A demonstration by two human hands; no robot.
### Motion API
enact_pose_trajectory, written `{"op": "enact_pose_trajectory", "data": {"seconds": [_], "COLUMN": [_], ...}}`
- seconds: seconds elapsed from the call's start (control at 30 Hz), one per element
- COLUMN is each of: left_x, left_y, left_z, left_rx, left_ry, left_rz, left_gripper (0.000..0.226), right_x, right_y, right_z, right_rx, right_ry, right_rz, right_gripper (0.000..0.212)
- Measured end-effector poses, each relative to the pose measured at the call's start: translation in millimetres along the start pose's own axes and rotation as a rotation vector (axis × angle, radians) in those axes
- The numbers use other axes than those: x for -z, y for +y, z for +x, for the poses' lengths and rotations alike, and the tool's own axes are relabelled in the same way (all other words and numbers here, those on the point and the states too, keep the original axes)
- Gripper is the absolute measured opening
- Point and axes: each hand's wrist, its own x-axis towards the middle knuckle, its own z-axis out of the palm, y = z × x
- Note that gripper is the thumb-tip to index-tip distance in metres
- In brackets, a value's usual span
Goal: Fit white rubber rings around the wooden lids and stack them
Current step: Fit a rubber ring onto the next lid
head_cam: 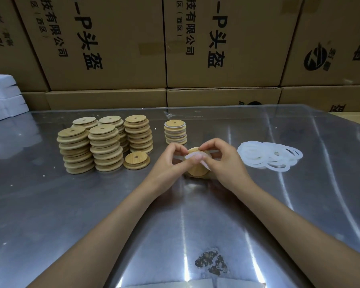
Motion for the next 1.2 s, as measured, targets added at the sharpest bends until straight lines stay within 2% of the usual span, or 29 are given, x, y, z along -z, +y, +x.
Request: {"op": "enact_pose_trajectory", "data": {"seconds": [0.07,0.27,0.5,0.63,1.2], "left_x": [-0.7,1.6,1.6,-0.4,0.6], "left_y": [0.4,-2.4,0.9,1.8,0.5], "left_z": [-0.4,1.6,-0.3,-1.5,-1.8], "left_rx": [-0.002,-0.083,-0.163,-0.196,0.099], "left_ry": [0.011,0.104,0.220,0.222,0.202], "left_rz": [0.032,0.154,0.121,0.115,-0.215], "left_gripper": [0.055,0.022,0.015,0.013,0.002], "right_x": [-0.2,-0.9,-0.3,-2.4,-1.6], "right_y": [0.3,1.4,2.1,0.8,-7.7], "right_z": [-1.0,-1.3,-2.4,-3.4,-5.2], "right_rx": [0.006,0.014,-0.027,-0.078,-0.257], "right_ry": [-0.001,0.040,0.056,0.060,0.059], "right_rz": [0.020,0.018,0.092,0.163,0.306], "right_gripper": [0.019,0.017,0.011,0.012,0.009]}}
